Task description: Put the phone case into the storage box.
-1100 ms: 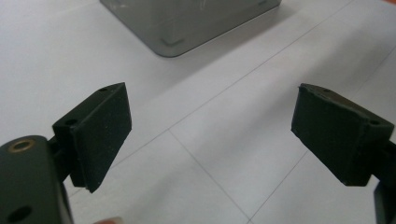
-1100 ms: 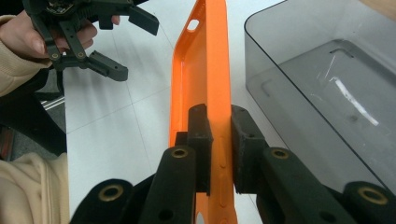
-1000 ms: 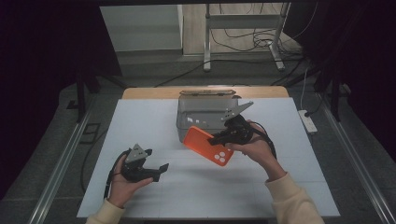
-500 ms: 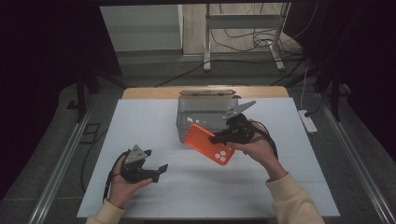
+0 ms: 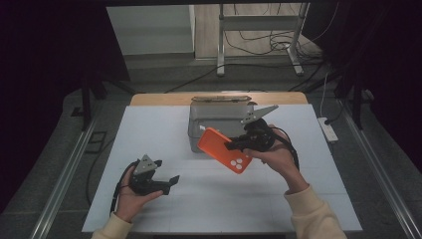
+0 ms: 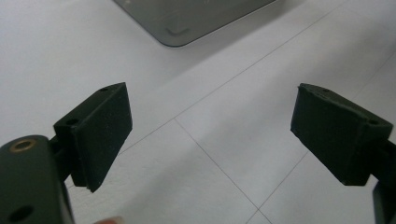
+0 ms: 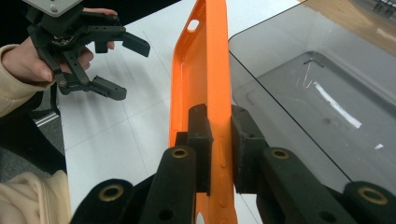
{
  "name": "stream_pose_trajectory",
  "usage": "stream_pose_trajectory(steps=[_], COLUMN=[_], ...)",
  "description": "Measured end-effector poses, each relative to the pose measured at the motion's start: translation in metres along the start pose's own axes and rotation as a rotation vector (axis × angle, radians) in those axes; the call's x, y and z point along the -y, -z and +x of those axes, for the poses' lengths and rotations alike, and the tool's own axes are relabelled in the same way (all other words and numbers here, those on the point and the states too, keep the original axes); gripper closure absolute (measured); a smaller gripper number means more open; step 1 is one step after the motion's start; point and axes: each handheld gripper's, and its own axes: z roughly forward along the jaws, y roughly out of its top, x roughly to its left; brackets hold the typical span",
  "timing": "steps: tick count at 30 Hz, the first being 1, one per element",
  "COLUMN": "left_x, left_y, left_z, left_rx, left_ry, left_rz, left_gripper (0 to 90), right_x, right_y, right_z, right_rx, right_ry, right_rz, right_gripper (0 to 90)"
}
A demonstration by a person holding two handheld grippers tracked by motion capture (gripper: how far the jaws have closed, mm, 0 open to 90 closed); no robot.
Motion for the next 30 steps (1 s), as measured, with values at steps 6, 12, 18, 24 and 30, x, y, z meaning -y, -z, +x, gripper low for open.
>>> stream_pose_trajectory(steps=[6,12,18,24,30], left_x=[0.001,0.000,0.000,0.000,0.000], left_y=[-0.002,-0.001,-0.002,-0.002,-0.002], left_z=[-0.001,-0.002,-0.001,0.000,0.000], left_rx=[-0.003,0.002,0.002,-0.005,-0.009], left_ry=[-0.005,-0.010,-0.011,0.000,-0.001], left_rz=[0.011,0.009,0.022,0.016,0.019], left_gripper=[12.7,13.1,12.6,12.3,12.3], right_x=[-0.002,-0.002,-0.003,-0.003,-0.004], right_y=[0.008,0.017,0.027,0.032,0.040], right_z=[-0.001,-0.003,-0.005,-0.006,-0.007], right_rx=[0.019,0.078,0.106,0.123,0.143], right_ry=[-0.013,-0.020,-0.031,-0.024,-0.033], right_rz=[-0.018,-0.047,-0.074,-0.090,-0.103], right_gripper=[80.1,80.2,80.1,80.2,80.2])
